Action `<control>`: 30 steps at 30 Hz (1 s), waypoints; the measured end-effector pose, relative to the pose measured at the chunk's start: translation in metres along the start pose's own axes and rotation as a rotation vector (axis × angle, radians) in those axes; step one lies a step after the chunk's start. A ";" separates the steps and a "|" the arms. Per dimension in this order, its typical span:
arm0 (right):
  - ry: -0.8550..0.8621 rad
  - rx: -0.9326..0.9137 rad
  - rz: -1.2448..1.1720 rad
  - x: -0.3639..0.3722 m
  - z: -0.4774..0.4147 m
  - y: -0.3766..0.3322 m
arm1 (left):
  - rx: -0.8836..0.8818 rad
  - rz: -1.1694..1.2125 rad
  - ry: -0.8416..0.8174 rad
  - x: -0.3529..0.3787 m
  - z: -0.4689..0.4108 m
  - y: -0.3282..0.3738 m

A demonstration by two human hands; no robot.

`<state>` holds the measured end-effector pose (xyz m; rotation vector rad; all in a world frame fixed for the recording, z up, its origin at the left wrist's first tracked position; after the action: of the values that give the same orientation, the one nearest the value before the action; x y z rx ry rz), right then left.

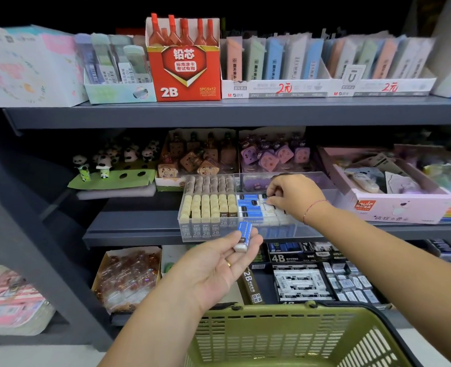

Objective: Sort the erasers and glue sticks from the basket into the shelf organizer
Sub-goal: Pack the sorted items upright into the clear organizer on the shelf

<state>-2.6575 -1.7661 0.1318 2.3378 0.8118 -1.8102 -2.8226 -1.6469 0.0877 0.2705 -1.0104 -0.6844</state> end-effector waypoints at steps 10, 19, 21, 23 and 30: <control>-0.061 0.118 -0.142 0.010 0.017 -0.011 | 0.108 0.044 0.089 -0.013 -0.014 0.014; 0.020 0.196 -0.424 0.005 0.015 -0.012 | 0.101 0.028 0.091 -0.012 -0.012 0.012; 0.035 0.192 -0.513 0.006 0.012 -0.014 | 0.098 0.025 0.088 -0.012 -0.011 0.012; 0.040 0.181 -0.570 0.008 0.008 -0.018 | 0.092 0.017 0.086 -0.011 -0.010 0.011; -0.016 0.022 -0.594 0.008 0.000 -0.042 | 0.085 0.015 0.080 -0.010 -0.008 0.013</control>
<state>-2.6749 -1.7275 0.1347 2.2393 1.6258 -2.0228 -2.8145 -1.6312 0.0832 0.3614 -0.9651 -0.6131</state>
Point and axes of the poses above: each hand's wrist, its own z-axis away from the middle knuckle, its own x-axis out of the palm, y = z × x, the point moved 7 cm from there along -z, towards the middle knuckle, and after that the axes turned 3 degrees about y, right-handed, at the moved point
